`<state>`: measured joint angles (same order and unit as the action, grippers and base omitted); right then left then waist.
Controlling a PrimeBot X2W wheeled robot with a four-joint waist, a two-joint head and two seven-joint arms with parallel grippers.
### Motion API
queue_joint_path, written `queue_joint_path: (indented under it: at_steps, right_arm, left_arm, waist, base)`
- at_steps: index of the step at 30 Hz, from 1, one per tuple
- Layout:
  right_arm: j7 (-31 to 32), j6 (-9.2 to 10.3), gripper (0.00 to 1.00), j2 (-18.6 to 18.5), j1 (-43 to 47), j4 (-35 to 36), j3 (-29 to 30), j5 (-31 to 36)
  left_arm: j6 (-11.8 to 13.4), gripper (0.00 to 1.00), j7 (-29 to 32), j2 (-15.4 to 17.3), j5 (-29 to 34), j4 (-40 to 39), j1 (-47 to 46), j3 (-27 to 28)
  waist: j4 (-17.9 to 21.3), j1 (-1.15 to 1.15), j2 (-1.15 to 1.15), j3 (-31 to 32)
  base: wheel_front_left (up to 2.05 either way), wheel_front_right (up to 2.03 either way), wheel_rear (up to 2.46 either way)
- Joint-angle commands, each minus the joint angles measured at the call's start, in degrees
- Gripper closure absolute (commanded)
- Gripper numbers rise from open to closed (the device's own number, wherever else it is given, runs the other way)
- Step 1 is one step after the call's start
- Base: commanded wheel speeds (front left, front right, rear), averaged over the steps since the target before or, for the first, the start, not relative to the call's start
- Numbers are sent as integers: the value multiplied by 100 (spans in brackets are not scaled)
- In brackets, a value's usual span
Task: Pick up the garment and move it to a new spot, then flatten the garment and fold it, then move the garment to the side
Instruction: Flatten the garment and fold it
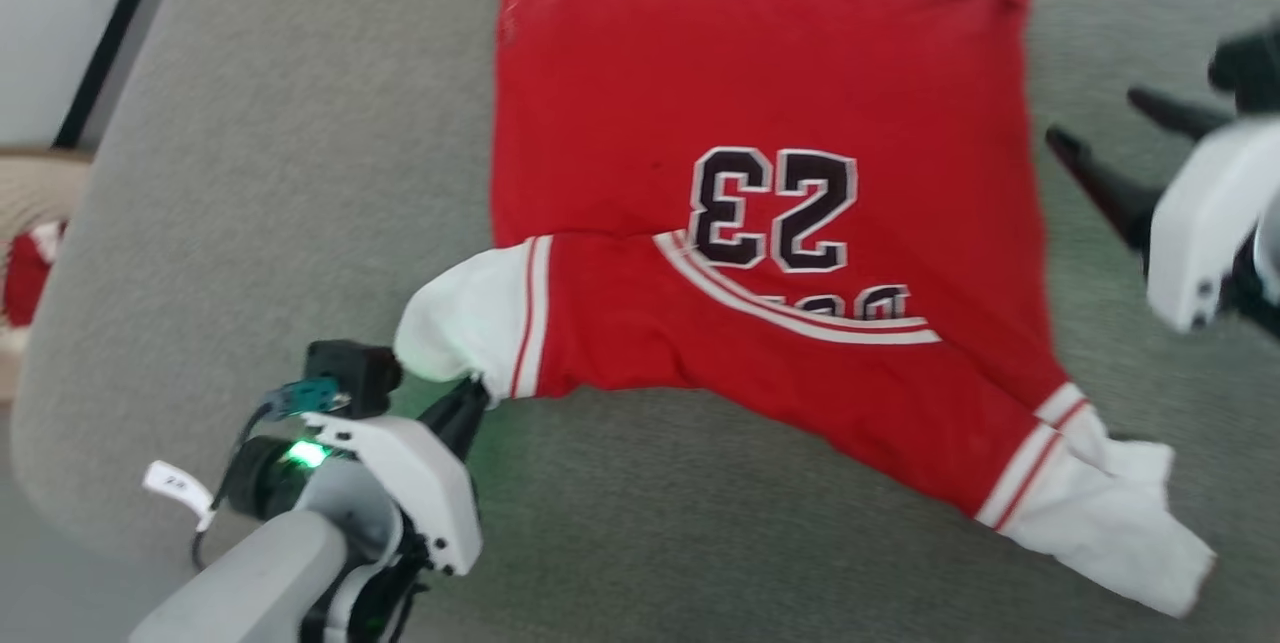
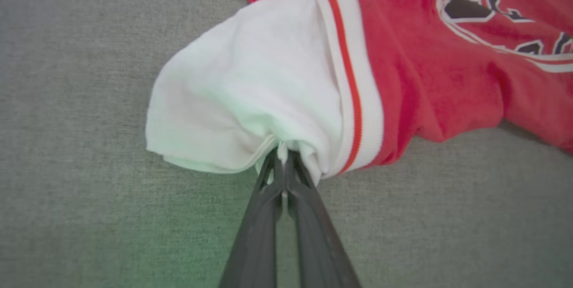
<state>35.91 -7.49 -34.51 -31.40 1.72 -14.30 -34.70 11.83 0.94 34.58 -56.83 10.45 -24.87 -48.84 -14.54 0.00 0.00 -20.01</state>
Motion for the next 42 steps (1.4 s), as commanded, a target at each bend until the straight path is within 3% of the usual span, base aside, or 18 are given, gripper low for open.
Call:
queue_joint_path:
  at_steps: [1, 12, 23, 24, 25, 26, 32, 42]
  right_arm:
    - [61, 0, 0, 59, -278, -281, -52, 73]
    - [283, 1, 0, 169, -2290, -3036, -439, 483]
    - [1184, 1, 0, 578, -2787, -5165, -612, 518]
    - [1314, 1, 23, 623, -2755, -5322, -655, 493]
    - [1393, -1, 78, 637, -2722, -5377, -758, 490]
    - [1422, -1, 100, 605, -2720, -5406, -826, 501]
    - [1299, 0, 100, 294, -2846, -4935, -1237, 213]
    - [1170, 1, 100, -373, -2523, -3376, -1776, -636]
  left_arm:
    - [-65, 100, -23, -93, 66, 49, -132, -47]
    - [-451, 100, -112, -682, 149, 637, -548, -246]
    - [-755, 100, -200, -1037, 109, 1174, -742, -343]
    - [-773, 100, -207, -1054, 93, 1219, -763, -340]
    - [-795, 100, -211, -1076, 89, 1265, -787, -343]
    - [-802, 100, -231, -1091, 89, 1308, -799, -341]
    - [-810, 100, -377, -1065, 8, 1539, -854, -186]
    - [-704, 100, -481, -749, 13, 1440, -896, -20]
  waist:
    - [-262, 0, 0, -205]
    - [-953, 0, 0, -644]
    - [-1304, 0, 0, -929]
    - [-1311, 0, 0, -941]
    - [-1315, 0, 0, -951]
    - [-1310, 0, 0, -958]
    - [-1063, 0, 0, -878]
    - [-322, 0, 0, -559]
  base:
    - [0, 0, 0]
    - [0, 0, 0]
    - [0, 0, 0]
    - [0, 0, 0]
    - [0, 0, 0]
    - [0, 0, 0]
    - [0, 0, 0]
    - [0, 0, 0]
